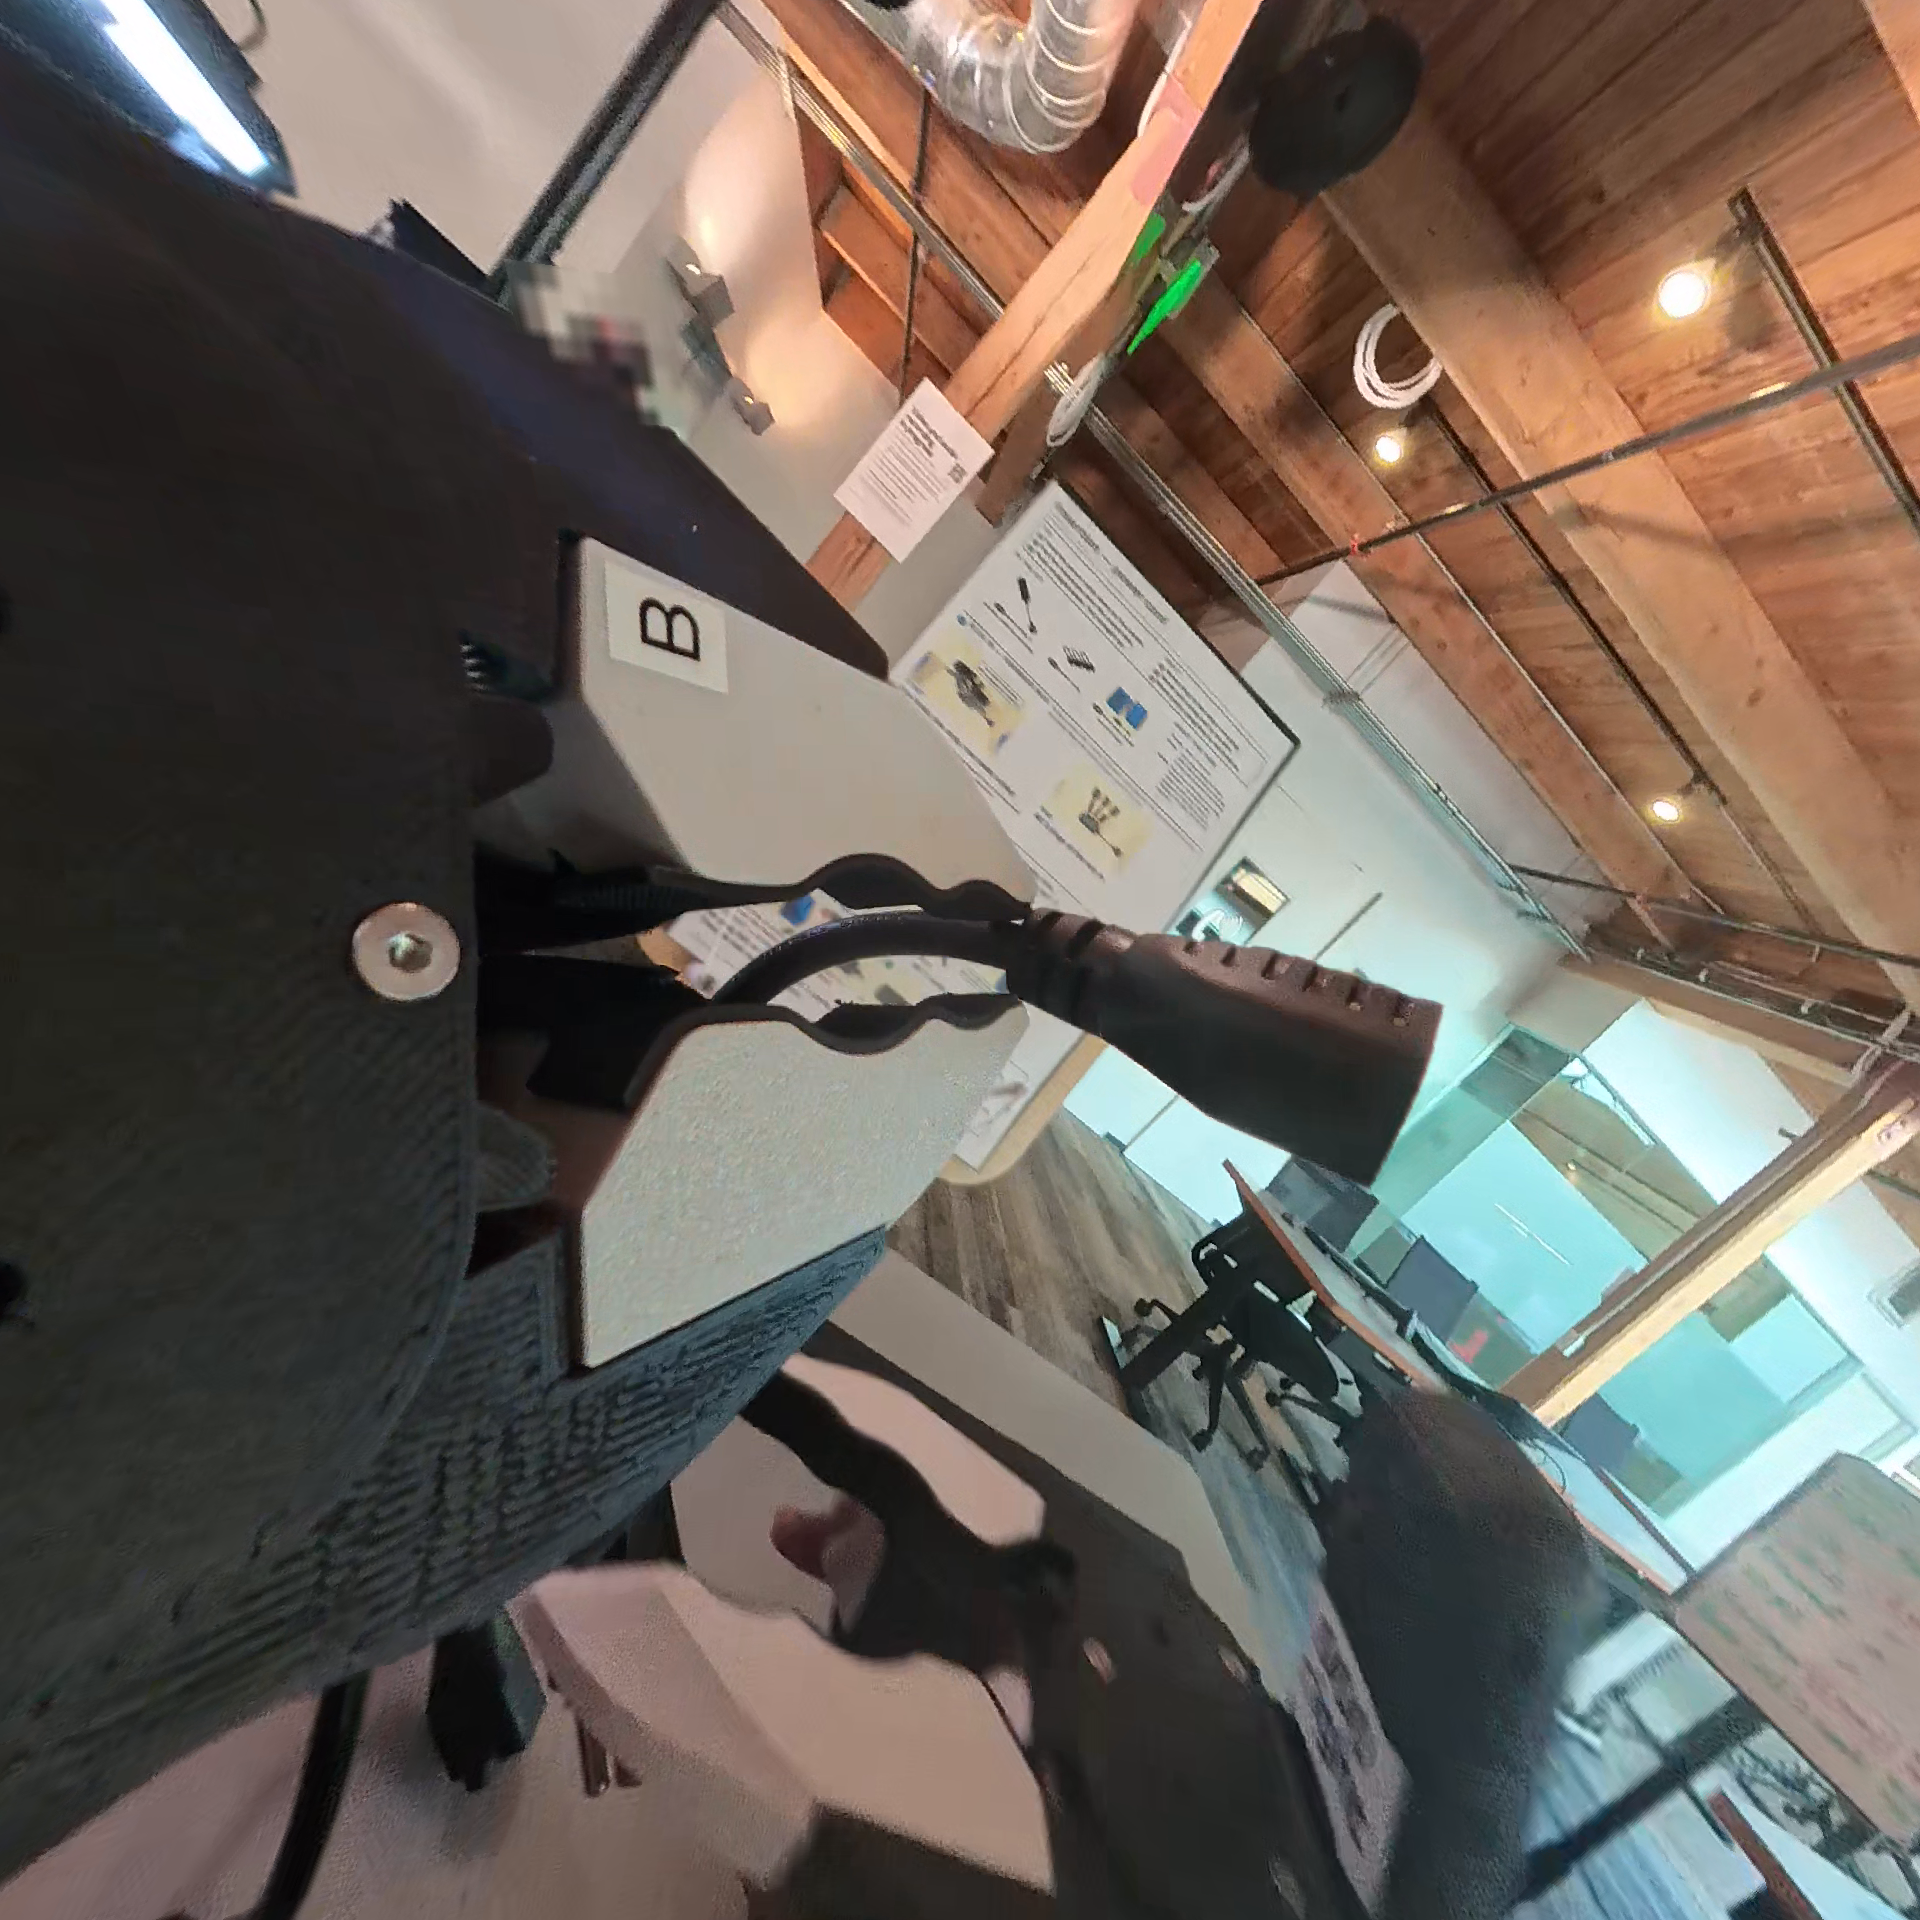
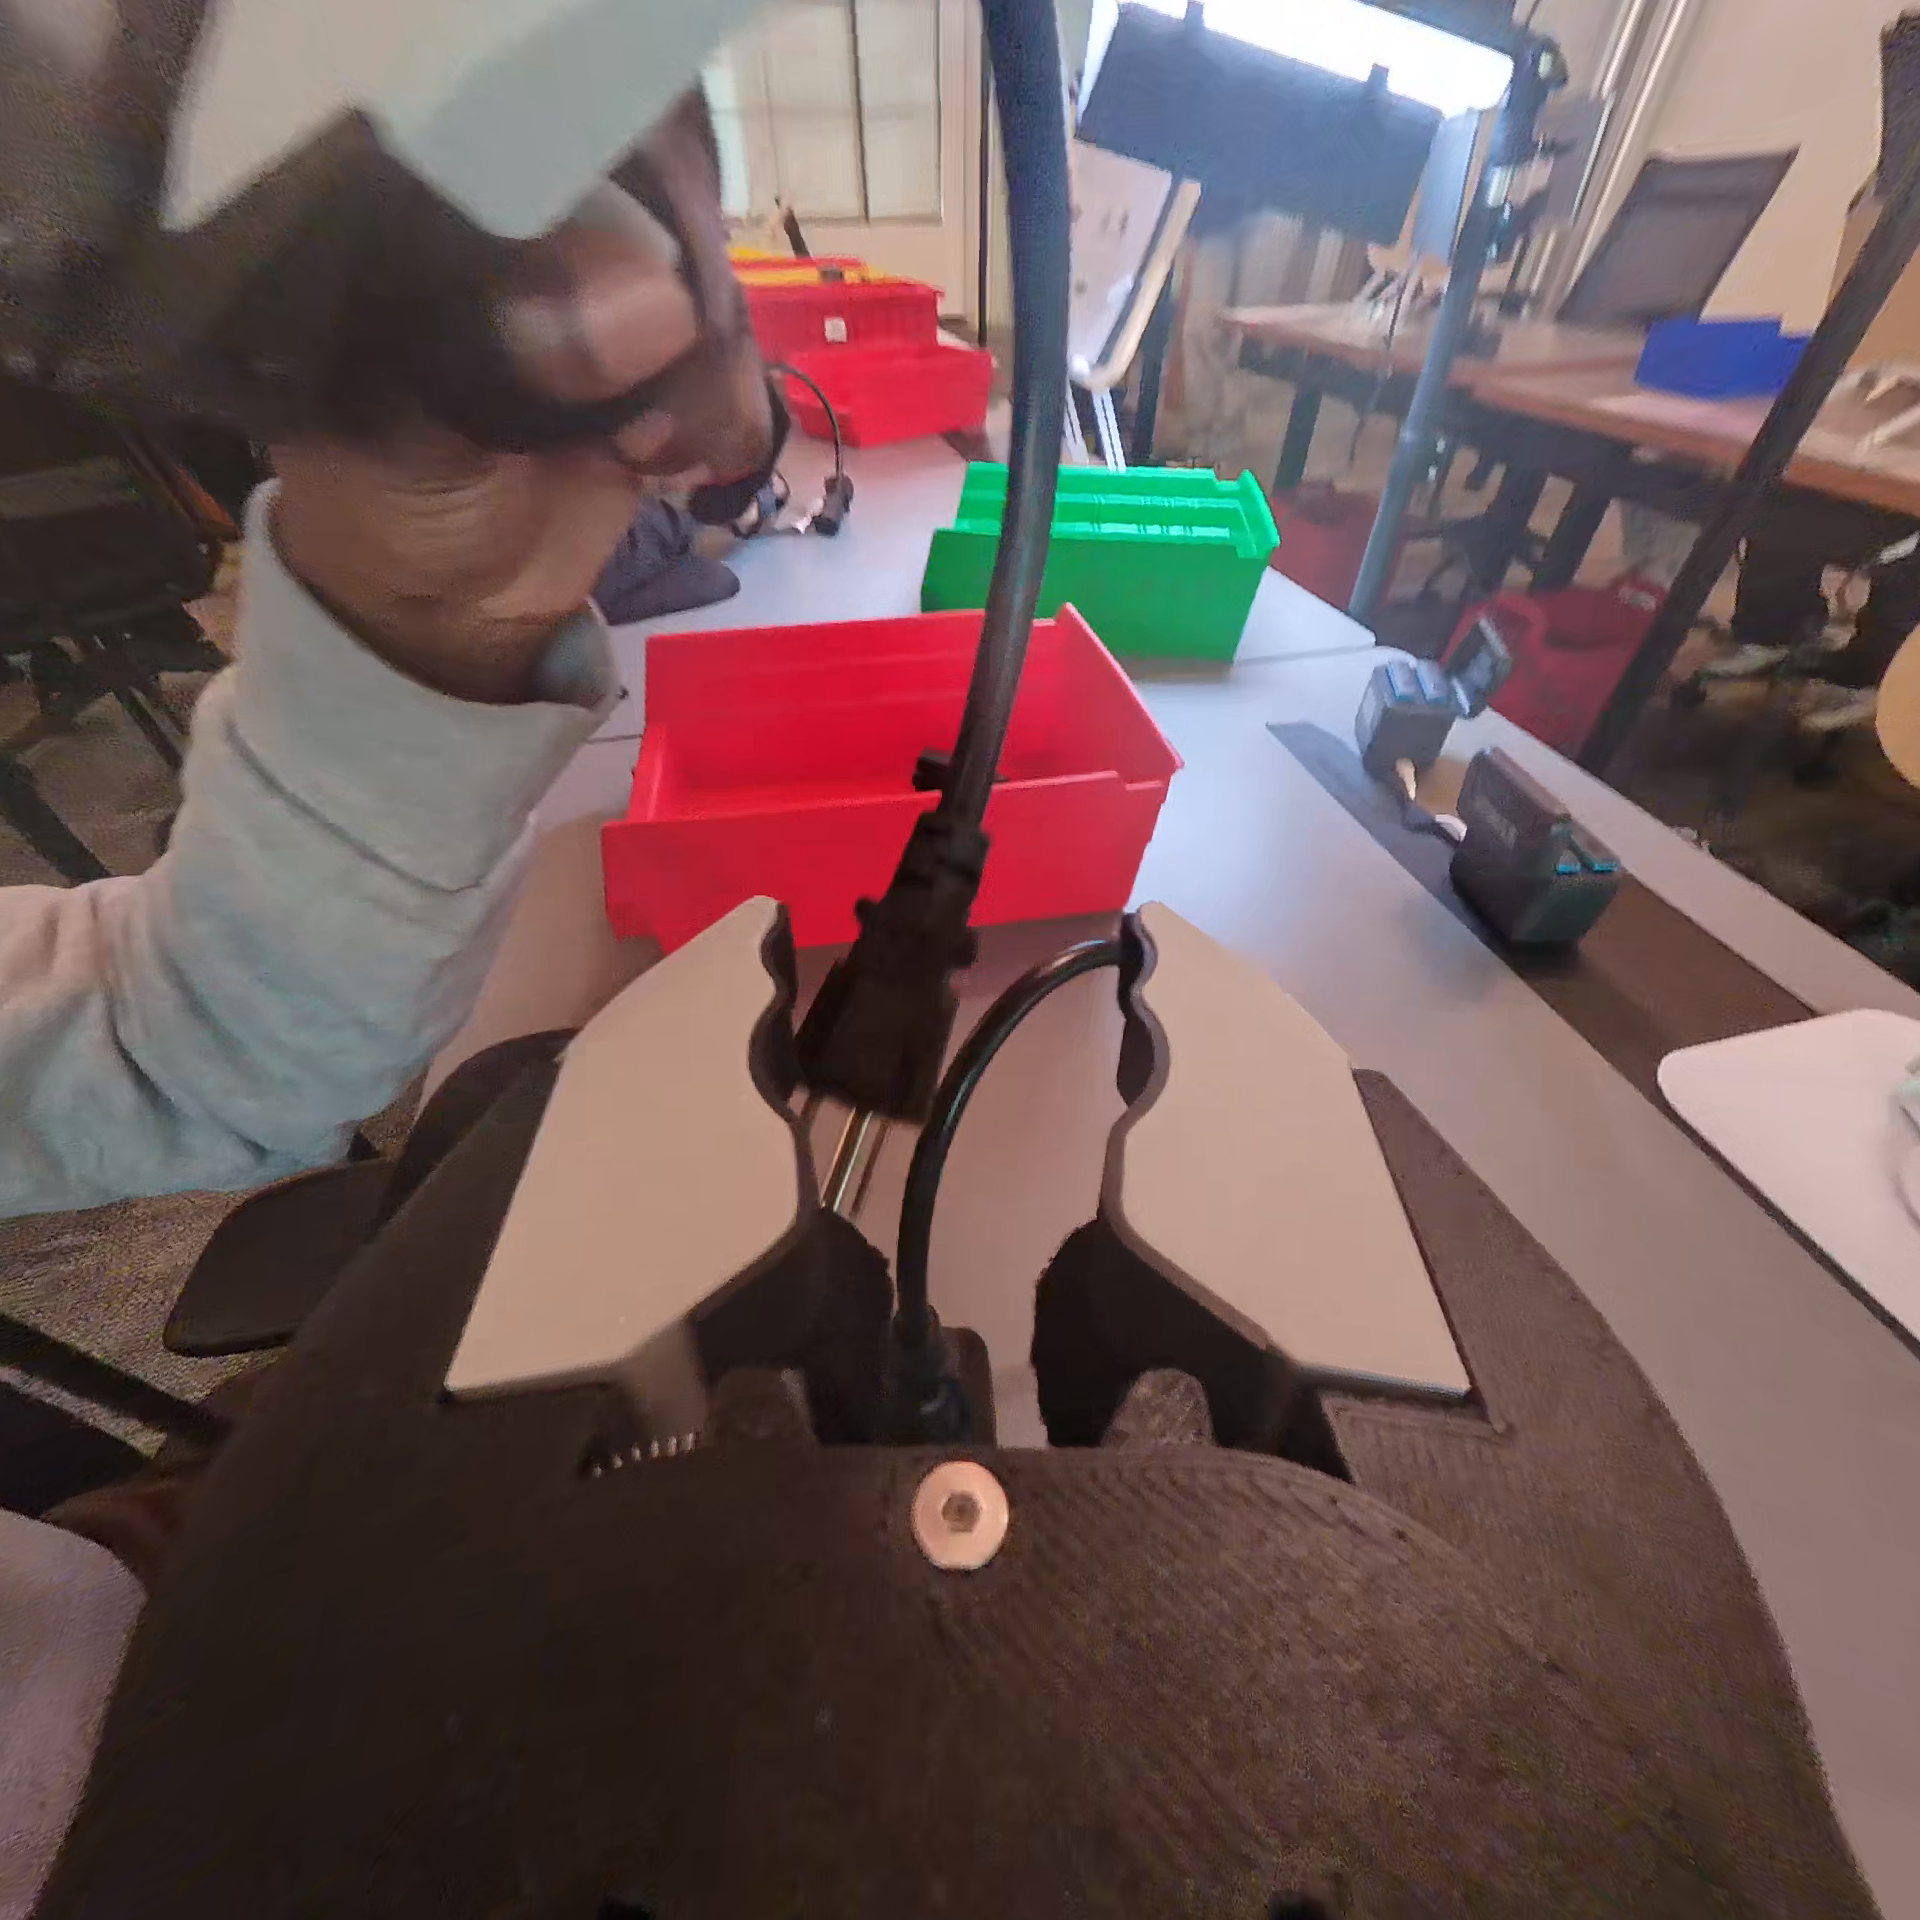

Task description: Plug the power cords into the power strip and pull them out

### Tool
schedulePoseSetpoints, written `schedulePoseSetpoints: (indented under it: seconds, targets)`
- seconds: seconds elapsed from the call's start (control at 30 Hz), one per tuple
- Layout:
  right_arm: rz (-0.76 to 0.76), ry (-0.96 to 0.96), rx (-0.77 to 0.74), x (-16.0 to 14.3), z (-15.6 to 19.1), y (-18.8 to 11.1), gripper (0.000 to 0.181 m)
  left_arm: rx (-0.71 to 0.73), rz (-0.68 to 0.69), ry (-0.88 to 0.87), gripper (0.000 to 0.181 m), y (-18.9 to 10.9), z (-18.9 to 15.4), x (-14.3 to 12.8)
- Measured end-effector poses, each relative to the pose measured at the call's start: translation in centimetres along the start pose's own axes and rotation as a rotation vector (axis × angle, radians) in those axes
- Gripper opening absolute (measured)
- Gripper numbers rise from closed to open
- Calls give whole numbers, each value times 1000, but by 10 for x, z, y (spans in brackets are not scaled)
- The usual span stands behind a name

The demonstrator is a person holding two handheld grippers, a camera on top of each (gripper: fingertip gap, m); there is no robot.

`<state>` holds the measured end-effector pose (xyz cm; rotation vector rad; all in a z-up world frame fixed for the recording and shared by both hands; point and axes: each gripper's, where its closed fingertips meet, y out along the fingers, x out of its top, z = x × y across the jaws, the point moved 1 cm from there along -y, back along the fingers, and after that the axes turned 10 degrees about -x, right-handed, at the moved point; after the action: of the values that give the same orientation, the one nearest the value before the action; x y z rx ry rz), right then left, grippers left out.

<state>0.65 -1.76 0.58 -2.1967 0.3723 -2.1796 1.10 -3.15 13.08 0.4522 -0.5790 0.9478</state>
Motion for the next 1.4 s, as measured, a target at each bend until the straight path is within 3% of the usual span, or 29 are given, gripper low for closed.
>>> schedulePoseSetpoints:
  seconds: [0.1, 0.23, 0.33, 0.43, 0.5, 0.63, 0.73, 0.8, 0.9, 1.03, 1.17, 1.3, 1.4]
  targets:
    - [39, -10, 50, -10, 2, 3, 26, -51, -37, -18, 14, 12, -19, 11]
    - [-92, 63, 120, -8, -2, -7, 24, -148, -124, -112, 21, 18, -39, 20]
    - [-267, 157, 221, 6, -8, -24, 23, -242, -252, -393, 47, 11, -49, 18]
    - [-427, 239, 362, 24, -6, -48, 23, -271, -390, -747, 53, 4, -59, -3]
    - [-520, 282, 432, 33, -6, -62, 23, -333, -378, -916, 59, 8, -80, -25]
    - [-529, 231, 475, 31, 1, -68, 21, -562, -376, -1098, 60, 15, -123, -27]
    - [-507, 207, 525, 30, 11, -67, 22, -664, -402, -1114, 42, 16, -136, -17]
    - [-498, 190, 538, 29, 14, -67, 21, -684, -387, -1030, 29, 15, -142, -14]
    - [-510, 168, 560, 31, 19, -70, 21, -611, -335, -854, 28, 12, -141, -14]
    - [-553, 189, 662, 37, 28, -81, 22, -400, -200, -349, 28, 9, -135, -15]
    - [-483, 225, 648, 32, 24, -73, 68, -163, -53, 157, 28, 6, -117, -11]
    - [-456, 254, 600, 24, 23, -57, 73, 96, 42, 592, 28, 3, -98, 2]
    - [-550, 380, 565, 27, 21, -48, 70, 276, 92, 725, 27, 1, -82, 5]
